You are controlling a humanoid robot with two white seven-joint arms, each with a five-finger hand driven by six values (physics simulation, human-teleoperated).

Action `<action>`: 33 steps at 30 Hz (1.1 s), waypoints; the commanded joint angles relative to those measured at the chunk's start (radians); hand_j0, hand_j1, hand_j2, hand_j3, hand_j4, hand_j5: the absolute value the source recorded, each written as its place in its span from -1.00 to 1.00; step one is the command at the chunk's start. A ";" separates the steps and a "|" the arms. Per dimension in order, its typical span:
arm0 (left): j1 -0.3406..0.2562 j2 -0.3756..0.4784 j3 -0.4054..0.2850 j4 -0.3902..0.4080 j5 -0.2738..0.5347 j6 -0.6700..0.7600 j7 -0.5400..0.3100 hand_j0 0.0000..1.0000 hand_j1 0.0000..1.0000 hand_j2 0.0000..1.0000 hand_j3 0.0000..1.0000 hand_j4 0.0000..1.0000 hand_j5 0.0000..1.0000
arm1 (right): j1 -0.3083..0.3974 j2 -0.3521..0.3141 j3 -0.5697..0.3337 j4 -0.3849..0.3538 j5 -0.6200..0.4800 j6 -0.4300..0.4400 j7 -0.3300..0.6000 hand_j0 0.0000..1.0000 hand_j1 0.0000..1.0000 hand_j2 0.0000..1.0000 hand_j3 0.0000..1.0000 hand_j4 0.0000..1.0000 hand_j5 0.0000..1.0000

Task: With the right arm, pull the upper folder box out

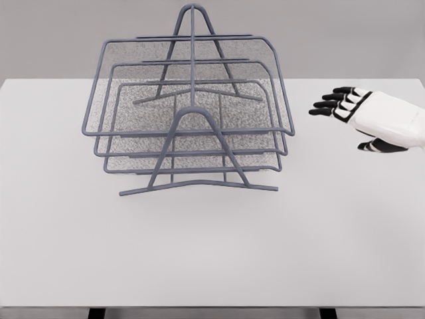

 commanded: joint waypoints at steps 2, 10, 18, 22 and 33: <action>0.000 0.000 0.000 0.000 0.000 0.000 0.000 1.00 1.00 1.00 1.00 1.00 1.00 | -0.043 0.010 0.033 0.081 -0.007 0.002 0.013 1.00 1.00 1.00 1.00 1.00 1.00; 0.000 0.000 0.000 0.000 0.000 0.000 0.000 1.00 1.00 1.00 1.00 1.00 1.00 | -0.428 0.115 0.333 0.300 -0.076 0.002 0.090 1.00 1.00 1.00 1.00 1.00 1.00; 0.000 0.000 0.000 0.000 0.000 0.000 0.000 1.00 1.00 1.00 1.00 1.00 1.00 | -0.654 0.139 0.655 0.429 -0.154 0.002 0.090 1.00 1.00 1.00 1.00 1.00 1.00; 0.000 0.000 0.000 0.000 0.000 0.000 0.000 1.00 1.00 1.00 1.00 1.00 1.00 | -0.698 0.156 0.731 0.453 -0.154 0.002 0.090 1.00 1.00 1.00 1.00 1.00 1.00; 0.000 0.000 0.000 0.000 0.000 0.000 0.000 1.00 1.00 1.00 1.00 1.00 1.00 | -0.703 0.132 0.813 0.467 -0.148 0.002 0.090 1.00 1.00 1.00 1.00 1.00 1.00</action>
